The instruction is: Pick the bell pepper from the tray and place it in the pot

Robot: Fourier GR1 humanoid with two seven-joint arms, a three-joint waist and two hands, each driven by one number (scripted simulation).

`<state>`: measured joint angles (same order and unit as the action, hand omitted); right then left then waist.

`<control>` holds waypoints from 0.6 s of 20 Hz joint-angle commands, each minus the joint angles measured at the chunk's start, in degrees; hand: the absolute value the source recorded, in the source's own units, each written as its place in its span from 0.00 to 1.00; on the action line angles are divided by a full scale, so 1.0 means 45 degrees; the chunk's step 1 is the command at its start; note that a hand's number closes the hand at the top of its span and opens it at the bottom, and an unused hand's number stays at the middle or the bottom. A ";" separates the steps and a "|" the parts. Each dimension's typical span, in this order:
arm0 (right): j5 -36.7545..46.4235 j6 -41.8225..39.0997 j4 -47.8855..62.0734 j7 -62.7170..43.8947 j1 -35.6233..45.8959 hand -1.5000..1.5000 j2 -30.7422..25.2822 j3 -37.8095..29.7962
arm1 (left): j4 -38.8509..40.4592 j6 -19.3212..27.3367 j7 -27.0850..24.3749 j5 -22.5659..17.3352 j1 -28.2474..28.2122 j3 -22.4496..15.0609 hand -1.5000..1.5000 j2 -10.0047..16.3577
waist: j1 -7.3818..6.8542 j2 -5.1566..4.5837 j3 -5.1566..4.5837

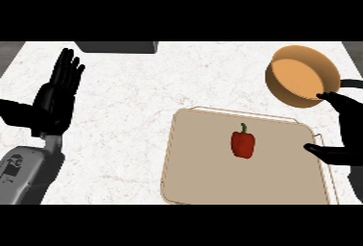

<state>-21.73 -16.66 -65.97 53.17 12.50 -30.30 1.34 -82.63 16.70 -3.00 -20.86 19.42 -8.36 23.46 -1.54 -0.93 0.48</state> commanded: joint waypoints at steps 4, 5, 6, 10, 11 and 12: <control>0.2972 -0.0516 0.2774 0.4535 0.0147 0.00 -0.1032 0.0241 | -0.0258 0.0003 0.0152 -0.0048 0.0032 0.0048 0.50 -0.0212 | -0.0120 0.0040 -0.0034; 0.3340 -0.0433 0.2845 0.4601 0.0183 0.00 -0.1204 0.0417 | -0.0183 0.0034 -0.0016 0.0056 -0.0203 0.0075 0.50 -0.0202 | -0.0101 0.0059 -0.0044; 0.3659 -0.0567 0.2839 0.4389 0.0300 0.00 -0.1724 0.0553 | -0.0131 -0.0167 -0.0179 -0.0078 -0.0314 0.0120 0.50 -0.0261 | -0.0089 0.0063 -0.0053; 0.5365 0.0718 0.2582 0.3997 0.0405 0.00 -0.1940 0.1506 | -0.1268 0.0169 0.0595 0.0057 -0.0466 -0.0093 0.50 -0.0249 | -0.0060 0.0199 -0.0068; 0.5744 0.0941 0.2692 0.4023 0.0498 0.00 -0.1980 0.1638 | -0.0616 -0.0064 -0.0129 0.0015 -0.0755 0.0174 0.50 -0.0369 | 0.0047 0.0160 -0.0085; 0.5633 0.0517 0.2847 0.3861 0.0773 0.00 -0.2208 0.1497 | -0.0968 -0.0077 0.0334 0.0036 -0.0806 0.0252 0.50 -0.0097 | 0.0078 0.0182 -0.0087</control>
<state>-1.07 -11.91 -55.78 60.49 14.17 -38.55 6.45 -85.10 16.56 -2.32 -20.91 17.64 -7.71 22.49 -1.53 -0.36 0.20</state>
